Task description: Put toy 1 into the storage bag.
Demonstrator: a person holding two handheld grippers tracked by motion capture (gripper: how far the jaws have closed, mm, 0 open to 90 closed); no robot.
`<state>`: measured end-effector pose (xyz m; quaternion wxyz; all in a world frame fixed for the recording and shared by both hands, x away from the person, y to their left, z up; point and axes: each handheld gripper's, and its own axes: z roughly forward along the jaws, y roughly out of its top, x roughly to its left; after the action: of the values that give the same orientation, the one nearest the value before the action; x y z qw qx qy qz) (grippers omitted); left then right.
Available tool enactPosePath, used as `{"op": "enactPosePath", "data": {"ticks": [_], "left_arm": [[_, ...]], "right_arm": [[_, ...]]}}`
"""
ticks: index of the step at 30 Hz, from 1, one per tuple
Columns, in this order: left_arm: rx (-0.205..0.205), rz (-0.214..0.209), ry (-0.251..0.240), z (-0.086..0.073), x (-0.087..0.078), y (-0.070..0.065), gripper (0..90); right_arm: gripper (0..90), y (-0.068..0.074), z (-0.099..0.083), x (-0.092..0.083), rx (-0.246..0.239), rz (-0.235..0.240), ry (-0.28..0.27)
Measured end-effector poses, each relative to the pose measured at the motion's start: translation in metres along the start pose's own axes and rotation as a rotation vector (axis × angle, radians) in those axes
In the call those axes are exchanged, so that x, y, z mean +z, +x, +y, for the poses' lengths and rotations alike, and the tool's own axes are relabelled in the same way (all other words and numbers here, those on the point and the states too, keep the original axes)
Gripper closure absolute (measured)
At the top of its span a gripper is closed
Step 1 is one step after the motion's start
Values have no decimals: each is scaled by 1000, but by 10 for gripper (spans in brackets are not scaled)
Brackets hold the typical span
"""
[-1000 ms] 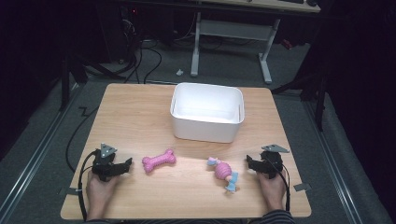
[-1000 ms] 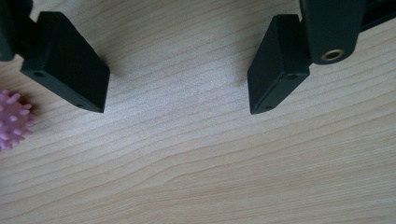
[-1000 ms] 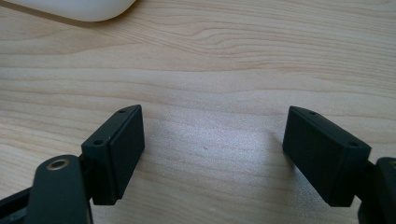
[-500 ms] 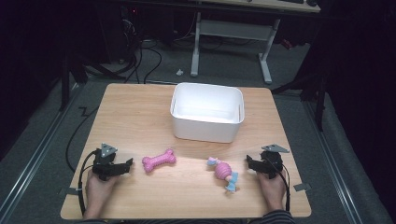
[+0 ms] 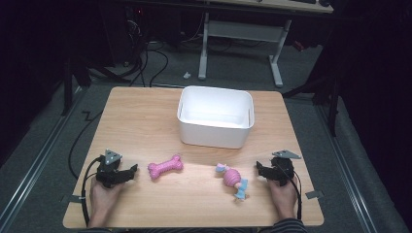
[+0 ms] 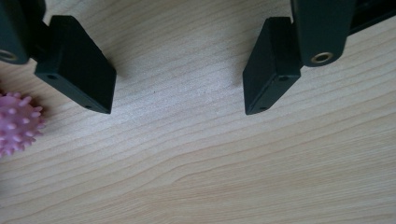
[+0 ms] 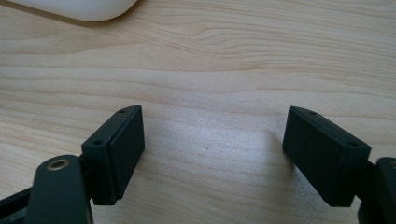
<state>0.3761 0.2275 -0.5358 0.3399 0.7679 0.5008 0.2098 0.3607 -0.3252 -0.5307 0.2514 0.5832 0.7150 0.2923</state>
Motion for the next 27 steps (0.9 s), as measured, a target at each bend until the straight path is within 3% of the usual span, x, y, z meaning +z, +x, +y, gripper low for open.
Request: {"op": "enactPosePath", "data": {"ticks": [6, 19, 27], "left_arm": [[2, -13, -4, 5, 1, -2, 267], [-9, -56, -42, 15, -13, -7, 262], [30, -90, -55, 21, -26, -18, 260]], "right_arm": [[208, 0, 0, 0, 0, 0, 0], [208, 0, 0, 0, -1, 1, -1], [208, 0, 0, 0, -3, 2, -1]]}}
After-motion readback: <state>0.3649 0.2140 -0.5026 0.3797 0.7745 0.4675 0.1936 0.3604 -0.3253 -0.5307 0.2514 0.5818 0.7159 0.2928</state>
